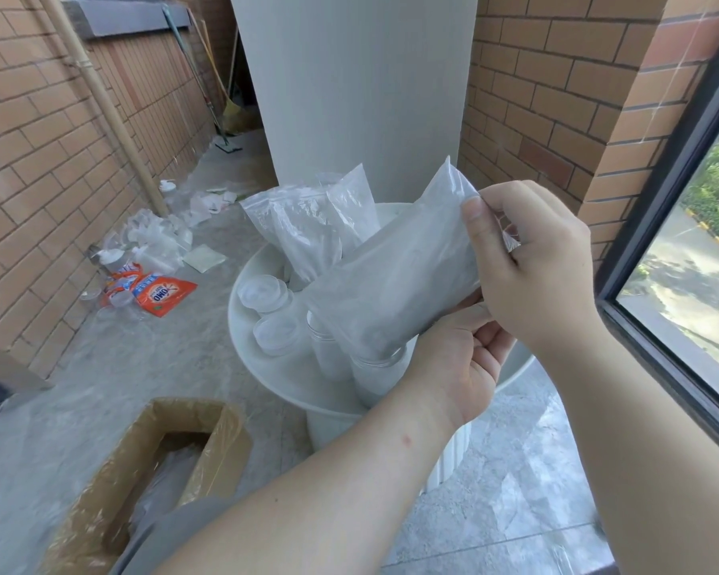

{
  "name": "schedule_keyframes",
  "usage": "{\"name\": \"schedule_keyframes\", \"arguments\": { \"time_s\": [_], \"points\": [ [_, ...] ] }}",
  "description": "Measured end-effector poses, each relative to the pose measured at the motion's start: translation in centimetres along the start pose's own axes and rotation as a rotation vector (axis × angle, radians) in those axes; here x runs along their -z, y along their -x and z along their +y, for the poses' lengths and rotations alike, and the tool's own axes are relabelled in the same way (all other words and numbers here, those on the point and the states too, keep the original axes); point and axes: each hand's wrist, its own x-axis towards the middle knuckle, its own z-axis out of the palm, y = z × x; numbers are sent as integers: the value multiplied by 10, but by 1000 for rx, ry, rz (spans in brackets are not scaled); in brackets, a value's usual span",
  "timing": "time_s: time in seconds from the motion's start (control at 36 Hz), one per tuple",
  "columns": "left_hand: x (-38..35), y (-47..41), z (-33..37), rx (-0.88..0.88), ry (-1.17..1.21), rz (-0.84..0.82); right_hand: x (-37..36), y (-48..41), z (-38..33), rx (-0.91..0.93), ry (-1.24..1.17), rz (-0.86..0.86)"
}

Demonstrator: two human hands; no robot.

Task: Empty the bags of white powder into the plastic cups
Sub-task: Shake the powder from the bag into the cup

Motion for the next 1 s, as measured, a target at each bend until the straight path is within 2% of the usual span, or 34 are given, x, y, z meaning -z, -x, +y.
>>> {"name": "schedule_keyframes", "arguments": {
  "time_s": [0.42, 0.72, 1.0],
  "points": [
    [-2, 3, 0, 0, -7, 32, -3, 1, 1, 43, 17, -1],
    [-7, 6, 1, -37, -133, 51, -5, 5, 2, 23, 33, -44],
    [1, -2, 0, -19, -51, 32, 2, 3, 10, 21, 29, -84]
  ]
}}
